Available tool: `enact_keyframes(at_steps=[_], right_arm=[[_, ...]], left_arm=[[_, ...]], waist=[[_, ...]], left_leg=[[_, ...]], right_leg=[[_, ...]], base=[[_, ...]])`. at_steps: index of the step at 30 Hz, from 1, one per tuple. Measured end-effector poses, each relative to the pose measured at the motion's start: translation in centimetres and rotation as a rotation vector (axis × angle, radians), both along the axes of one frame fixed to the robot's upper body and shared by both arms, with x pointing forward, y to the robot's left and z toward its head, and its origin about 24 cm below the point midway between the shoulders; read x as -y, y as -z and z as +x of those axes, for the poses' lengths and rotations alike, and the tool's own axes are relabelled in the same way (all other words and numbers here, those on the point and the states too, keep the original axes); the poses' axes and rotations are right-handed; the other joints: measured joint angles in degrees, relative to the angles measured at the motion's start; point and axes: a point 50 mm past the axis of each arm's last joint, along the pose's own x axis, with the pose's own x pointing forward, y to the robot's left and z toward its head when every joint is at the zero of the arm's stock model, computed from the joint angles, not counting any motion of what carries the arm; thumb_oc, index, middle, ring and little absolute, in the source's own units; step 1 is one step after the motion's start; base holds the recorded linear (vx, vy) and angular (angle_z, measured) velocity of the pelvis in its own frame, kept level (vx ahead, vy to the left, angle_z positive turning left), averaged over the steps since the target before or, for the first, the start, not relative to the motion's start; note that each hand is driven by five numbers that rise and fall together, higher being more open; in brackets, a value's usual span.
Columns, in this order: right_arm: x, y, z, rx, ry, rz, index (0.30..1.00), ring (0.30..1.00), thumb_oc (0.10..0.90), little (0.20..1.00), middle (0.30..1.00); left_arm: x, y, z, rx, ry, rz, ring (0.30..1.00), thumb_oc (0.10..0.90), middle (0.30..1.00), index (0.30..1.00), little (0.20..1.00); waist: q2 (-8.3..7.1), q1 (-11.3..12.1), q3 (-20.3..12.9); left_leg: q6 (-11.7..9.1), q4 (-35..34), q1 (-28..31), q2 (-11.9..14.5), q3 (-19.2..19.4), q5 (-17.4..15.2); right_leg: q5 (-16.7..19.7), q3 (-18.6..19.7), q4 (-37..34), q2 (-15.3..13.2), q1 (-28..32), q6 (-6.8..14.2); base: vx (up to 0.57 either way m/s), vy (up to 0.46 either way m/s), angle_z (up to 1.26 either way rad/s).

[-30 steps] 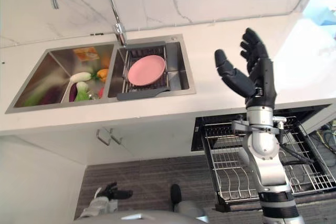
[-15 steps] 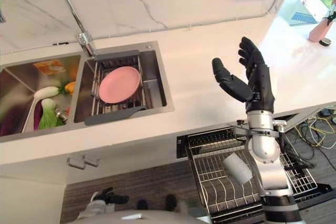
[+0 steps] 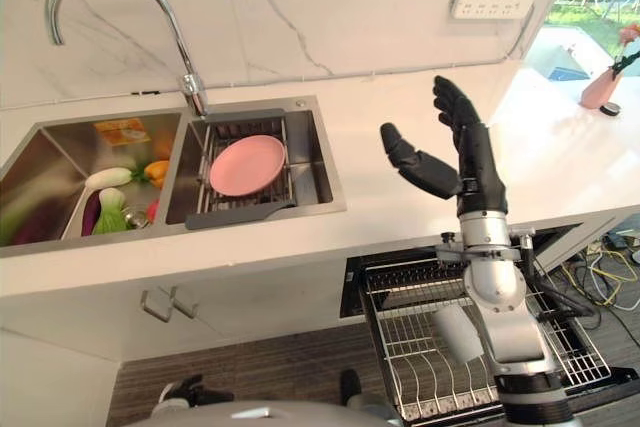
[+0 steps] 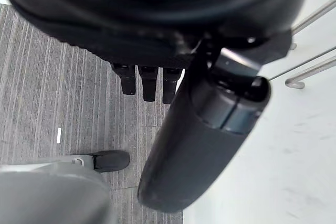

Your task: Place the dishes in the dishwasher.

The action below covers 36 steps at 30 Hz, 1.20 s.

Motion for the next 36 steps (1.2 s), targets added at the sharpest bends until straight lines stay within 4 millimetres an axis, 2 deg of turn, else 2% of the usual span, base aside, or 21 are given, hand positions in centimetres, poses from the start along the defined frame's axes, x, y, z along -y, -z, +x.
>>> enact_keyframes(at_steps=[2,4,9,11,12,13,14,15,16,17,18,20,21,22,23,24,26,28,30,33,36], right_arm=[[-0.3,-0.1,0.0,-0.002,-0.015,-0.064,0.900,0.900,0.800,0.900,0.900],[-2.1,0.7,0.0,-0.018,-0.070,-0.085,0.900,0.900,0.800,0.900,0.900],[-3.3,1.4,0.0,-0.035,-0.100,-0.046,0.900,0.900,0.800,0.900,0.900],[-3.4,1.2,0.1,-0.029,-0.106,-0.048,0.900,0.900,0.800,0.900,0.900],[-3.1,1.1,0.2,-0.020,-0.093,-0.031,0.900,0.900,0.800,0.900,0.900],[-2.8,0.8,0.4,-0.014,-0.085,-0.011,0.900,0.900,0.800,0.900,0.900],[-2.8,0.8,0.7,-0.016,-0.081,-0.009,0.900,0.900,0.800,0.900,0.900],[-2.8,0.8,1.0,-0.018,-0.077,-0.005,0.900,0.900,0.800,0.900,0.900],[-2.8,0.5,1.0,-0.007,-0.074,0.002,0.900,0.900,0.800,0.900,0.900],[-2.7,0.2,0.9,0.008,-0.066,0.006,0.900,0.900,0.800,0.900,0.900],[-2.5,-0.1,0.8,0.027,-0.054,0.012,0.900,0.900,0.800,0.900,0.900],[-1.3,-0.5,0.5,0.049,0.009,0.022,0.900,0.900,0.800,0.900,0.900],[-0.4,-0.3,0.2,0.042,0.056,0.022,0.900,0.900,0.800,0.900,0.900],[-0.7,0.6,0.4,0.006,0.072,0.058,0.900,0.900,0.800,0.900,0.900],[-1.7,1.2,0.4,-0.017,0.044,0.077,0.900,0.900,0.800,0.900,0.900],[-2.4,1.9,0.2,-0.045,0.019,0.080,0.900,0.900,0.800,0.900,0.900],[-3.6,2.5,0.0,-0.070,-0.030,0.038,0.900,0.900,0.800,0.900,0.900],[-4.2,1.6,-0.2,-0.026,-0.057,0.002,0.900,0.900,0.800,0.900,0.900],[-4.4,0.7,-0.5,0.018,-0.069,-0.022,0.900,0.900,0.800,0.900,0.900],[-4.3,0.3,-0.5,0.038,-0.072,-0.073,0.900,0.900,0.800,0.900,0.900],[-4.0,0.0,-0.4,0.041,-0.075,-0.167,0.900,0.900,0.800,0.900,0.900]], left_arm=[[-0.2,0.0,-0.4,-0.010,0.000,0.005,0.900,0.800,0.900,0.900,0.900],[-0.4,0.1,-1.3,-0.031,-0.002,0.009,0.900,0.800,0.900,0.900,0.900],[0.2,0.1,-0.7,-0.018,0.027,0.001,0.900,0.800,0.900,0.900,0.900],[0.0,0.0,-0.3,-0.001,0.029,0.008,0.900,0.800,0.900,0.900,0.900],[-0.5,-0.4,1.4,0.037,0.035,0.030,0.900,0.800,0.900,0.900,0.900],[-1.4,-1.1,3.4,0.083,0.028,0.063,0.900,0.800,0.900,0.900,0.900],[-2.2,-1.7,4.6,0.112,0.005,0.090,0.900,0.800,0.900,0.900,0.900],[-3.1,-2.0,4.7,0.110,-0.007,0.134,0.900,0.800,0.900,0.900,0.900],[-3.5,-2.0,4.3,0.094,-0.002,0.155,0.900,0.800,0.900,0.900,0.900],[-3.4,-1.8,3.7,0.081,0.000,0.149,0.900,0.800,0.900,0.900,0.900],[-2.9,-1.5,3.3,0.061,0.003,0.134,0.900,0.800,0.900,0.900,0.900],[-1.2,-1.1,3.8,0.046,0.022,0.088,0.900,0.800,0.900,0.900,0.900],[-0.2,-1.0,4.3,0.056,0.034,0.062,0.900,0.800,0.900,0.900,0.900],[-0.1,-1.3,5.4,0.092,0.052,0.062,0.900,0.800,0.900,0.900,0.900],[-0.5,-1.5,5.7,0.103,0.064,0.077,0.900,0.800,0.900,0.900,0.900],[-0.9,-1.7,5.9,0.109,0.074,0.084,0.900,0.800,0.900,0.900,0.900],[-1.4,-1.9,6.0,0.113,0.105,0.104,0.900,0.800,0.900,0.900,0.900],[-2.0,-2.0,6.0,0.109,0.123,0.122,0.900,0.800,0.900,0.900,0.900],[-2.7,-2.2,5.8,0.100,0.135,0.141,0.900,0.800,0.900,0.900,0.900],[-3.7,-2.0,4.3,0.063,0.115,0.164,0.900,0.800,0.900,0.900,0.900],[-4.7,-1.4,0.6,-0.037,0.094,0.184,0.900,0.800,0.900,0.900,0.900]], waist=[[-0.22,0.1,-0.4],[-0.49,0.4,-1.4],[1.20,1.5,-1.3],[1.04,1.8,0.1],[-1.59,1.3,2.3],[-3.23,1.6,4.2],[-4.13,2.4,4.8],[-3.93,3.2,4.9],[-3.35,2.3,5.0],[-3.27,1.6,5.1],[-2.73,1.3,5.0],[-1.41,-1.0,4.9],[-0.42,-2.2,4.7],[-1.46,-3.1,5.6],[-2.65,-3.5,6.3],[-3.23,-3.6,6.5],[-3.18,-3.5,6.7],[-3.00,-3.4,6.6],[-3.37,-3.2,6.3],[-2.38,-2.0,4.1],[-2.64,-0.8,2.0]], left_leg=[[0.3,0.0,0.0,-0.1,-0.1,0.1],[0.6,0.0,-0.2,-0.1,-0.3,0.2],[0.2,0.6,-2.9,-0.4,-2.4,0.9],[-1.0,7.0,-6.7,-0.9,-3.4,0.7],[-4.3,14.9,-12.4,-2.2,-3.4,1.3],[-10.0,21.2,-17.3,-1.5,-1.9,0.3],[-10.0,20.4,-20.1,4.7,-1.1,-0.3],[-9.9,15.1,-18.9,11.1,-0.4,-0.2],[-10.0,11.2,-16.9,14.7,1.3,-0.3],[-10.4,10.1,-15.1,15.0,1.7,-0.6],[-10.4,8.4,-12.4,13.4,2.0,-0.6],[-7.2,7.2,-8.8,7.2,4.7,0.5],[-3.1,5.4,-6.3,3.5,5.2,0.3],[-0.2,1.3,-3.6,1.5,6.7,2.5],[0.0,1.3,-3.3,0.9,8.1,3.1],[0.9,0.7,-2.5,0.6,8.8,3.1],[2.3,0.4,-1.0,1.0,9.7,2.2],[2.6,0.4,-0.8,0.5,9.7,2.0],[2.7,0.5,-1.0,-1.2,9.4,2.1],[3.6,0.5,-1.2,-2.3,9.0,1.7],[3.0,0.4,-0.1,-2.5,10.5,1.3]], right_leg=[[0.0,0.0,0.0,-0.2,0.0,0.0],[0.0,-0.2,-0.1,-0.2,0.0,0.1],[-0.4,-4.0,-0.1,-1.0,-0.7,0.3],[-1.3,-3.9,0.2,-1.5,-0.7,-0.1],[-1.3,-5.1,0.1,-3.9,-0.8,-0.7],[-1.0,-6.6,-0.1,-5.6,-1.0,-1.0],[-1.1,-7.2,-0.3,-5.3,-1.9,-0.9],[-1.1,-7.0,-0.2,-4.2,-2.0,-0.8],[-0.5,-6.9,-0.2,-4.1,-1.6,0.1],[-1.1,-6.6,-0.4,-5.3,-1.4,1.0],[-1.4,-5.5,-0.2,-6.7,-1.4,1.6],[-1.4,-5.1,0.3,-9.5,-1.8,4.2],[0.1,-4.8,2.0,-10.6,-2.2,6.5],[1.3,-1.2,10.6,-11.1,-8.0,7.1],[3.4,0.4,15.2,-11.6,-11.1,7.2],[5.2,-0.6,17.4,-11.7,-12.8,7.8],[0.6,-0.6,20.2,-8.0,-13.5,8.8],[-4.5,2.5,19.9,-2.8,-12.9,8.1],[-5.1,1.2,16.9,-2.3,-11.0,7.5],[-4.9,0.2,11.2,-4.1,-6.6,7.8],[-1.2,2.4,1.2,-6.1,0.7,8.5]], base=[[0.00,0.004,0.02],[-0.05,-0.001,0.07],[-0.05,-0.004,0.42],[-0.11,0.115,0.54],[0.09,0.277,1.05],[0.15,0.256,0.98],[0.17,0.245,0.40],[0.13,0.251,0.04],[0.13,0.316,-0.16],[0.12,0.352,-0.24],[0.09,0.336,-0.35],[0.05,0.333,-0.07],[0.01,0.290,-0.12],[0.05,0.265,-0.44],[0.11,0.195,-0.68],[0.13,0.232,-0.54],[0.11,0.191,-0.34],[0.09,0.041,-0.04],[0.05,-0.013,0.28],[0.13,-0.041,0.17],[0.10,-0.048,-0.29]])
